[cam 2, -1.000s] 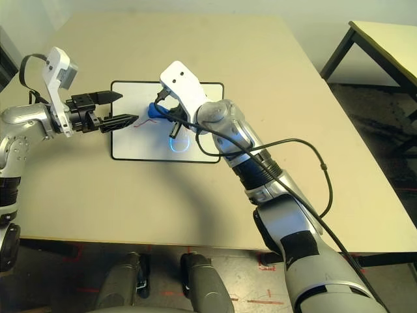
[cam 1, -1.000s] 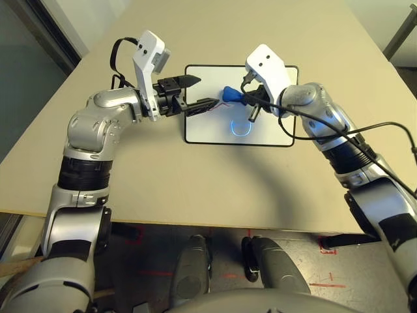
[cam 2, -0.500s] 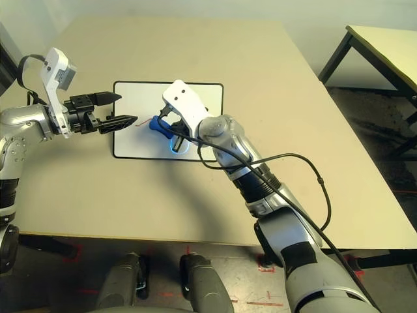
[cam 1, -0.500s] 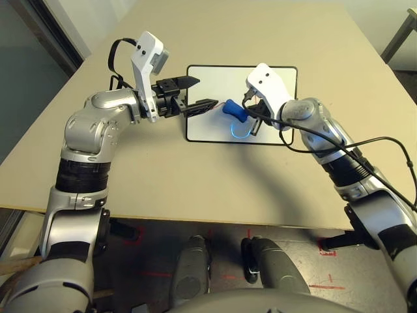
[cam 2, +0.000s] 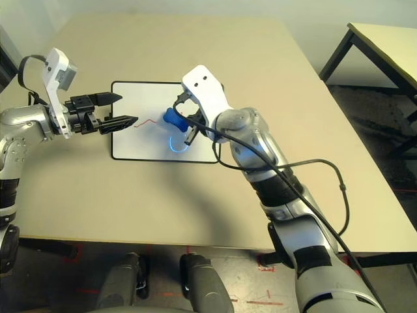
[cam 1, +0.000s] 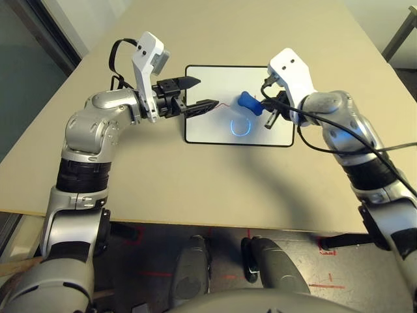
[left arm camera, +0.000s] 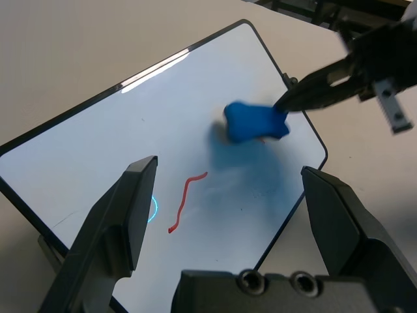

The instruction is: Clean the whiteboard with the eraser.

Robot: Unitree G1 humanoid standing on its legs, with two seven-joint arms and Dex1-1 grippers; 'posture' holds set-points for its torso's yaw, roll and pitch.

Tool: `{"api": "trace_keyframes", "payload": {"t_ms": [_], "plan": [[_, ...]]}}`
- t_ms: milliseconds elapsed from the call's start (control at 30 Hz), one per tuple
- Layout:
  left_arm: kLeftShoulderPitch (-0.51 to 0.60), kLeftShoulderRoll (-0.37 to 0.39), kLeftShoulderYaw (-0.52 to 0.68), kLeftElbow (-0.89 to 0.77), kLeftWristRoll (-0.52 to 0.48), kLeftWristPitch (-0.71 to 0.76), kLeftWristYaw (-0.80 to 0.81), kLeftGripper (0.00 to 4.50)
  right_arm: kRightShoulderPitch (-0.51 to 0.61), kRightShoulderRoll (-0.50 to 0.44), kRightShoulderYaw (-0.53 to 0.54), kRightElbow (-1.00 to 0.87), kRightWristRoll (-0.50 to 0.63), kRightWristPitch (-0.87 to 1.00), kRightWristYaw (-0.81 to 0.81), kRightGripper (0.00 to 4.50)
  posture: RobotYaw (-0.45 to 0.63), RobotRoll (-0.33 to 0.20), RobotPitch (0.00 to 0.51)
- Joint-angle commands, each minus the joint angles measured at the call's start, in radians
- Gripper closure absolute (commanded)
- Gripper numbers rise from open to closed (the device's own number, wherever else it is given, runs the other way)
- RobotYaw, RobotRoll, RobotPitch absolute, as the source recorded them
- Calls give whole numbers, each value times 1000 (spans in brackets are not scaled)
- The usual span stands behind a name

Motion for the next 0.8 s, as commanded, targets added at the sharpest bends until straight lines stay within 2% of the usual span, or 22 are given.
{"api": "trace_keyframes", "payload": {"t_ms": [33,233,500,600,800], "plan": [[-8,-9,-15,17,4,-7,-12,0,14,-27,-39,-46,25,56,-4,4498,-46,0,113],[-15,-18,-21,18,7,-5,-17,0,32,-81,-102,-50,25,141,-54,4498,-48,0,120],[3,-12,-15,10,5,1,-15,0,90,-137,-295,-42,28,255,-187,4498,-48,0,130],[6,-11,-15,8,4,2,-15,0,125,-128,-344,-68,51,336,-217,4498,-55,0,133],[8,-23,-20,14,5,0,-12,0,293,-34,-488,-128,120,566,-260,4498,-65,0,141]]}}
